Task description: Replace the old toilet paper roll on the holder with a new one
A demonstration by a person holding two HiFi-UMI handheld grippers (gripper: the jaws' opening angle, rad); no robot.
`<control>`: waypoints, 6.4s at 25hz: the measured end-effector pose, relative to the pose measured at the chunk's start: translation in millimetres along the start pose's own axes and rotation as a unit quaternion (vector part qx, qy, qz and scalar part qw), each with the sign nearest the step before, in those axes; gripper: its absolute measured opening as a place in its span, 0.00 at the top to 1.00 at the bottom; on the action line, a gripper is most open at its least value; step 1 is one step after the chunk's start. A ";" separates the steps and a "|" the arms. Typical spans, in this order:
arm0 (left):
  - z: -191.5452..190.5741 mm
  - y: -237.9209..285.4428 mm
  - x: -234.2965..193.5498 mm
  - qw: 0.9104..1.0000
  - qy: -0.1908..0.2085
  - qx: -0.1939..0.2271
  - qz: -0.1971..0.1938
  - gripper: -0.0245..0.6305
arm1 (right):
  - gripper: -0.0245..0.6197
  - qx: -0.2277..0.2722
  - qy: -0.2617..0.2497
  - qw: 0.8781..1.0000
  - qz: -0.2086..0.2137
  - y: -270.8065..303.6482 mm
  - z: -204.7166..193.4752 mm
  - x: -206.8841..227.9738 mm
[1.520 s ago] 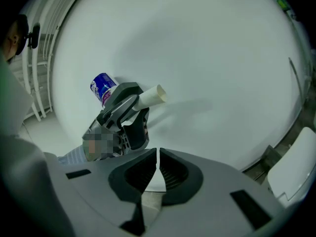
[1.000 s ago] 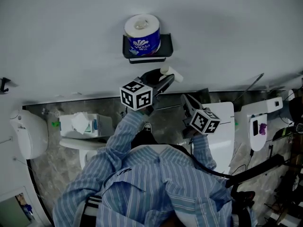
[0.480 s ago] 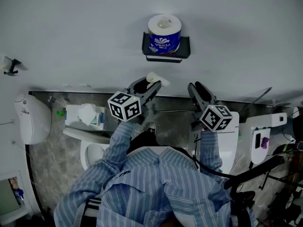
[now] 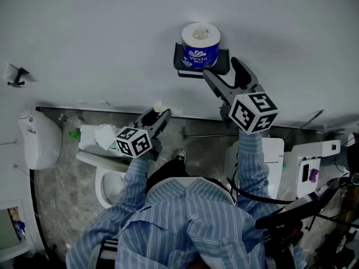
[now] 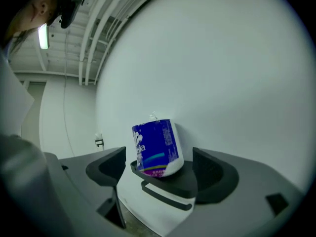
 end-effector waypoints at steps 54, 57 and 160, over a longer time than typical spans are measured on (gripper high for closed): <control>-29.7 -8.2 10.4 0.999 -0.014 -0.028 -0.020 0.69 | 0.28 0.086 0.283 0.941 -0.163 -86.9 -62.2 81.8; -29.7 -8.6 9.2 0.999 -0.014 -0.027 -0.018 0.69 | 0.28 0.087 0.340 0.923 -0.155 -79.7 -82.2 85.7; -196.2 -152.2 240.9 0.998 0.031 -0.055 0.015 0.69 | 0.95 -0.181 0.385 0.905 0.031 -309.2 -240.9 -110.8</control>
Point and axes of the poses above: the fingertips, and each gripper's own axes: y forward along the fingers, x to its right, z out of its top, the point moved 6 cm from there along -y, backward along the fingers, and after that the axes turned 4 degrees about x, right-handed, at the moved point
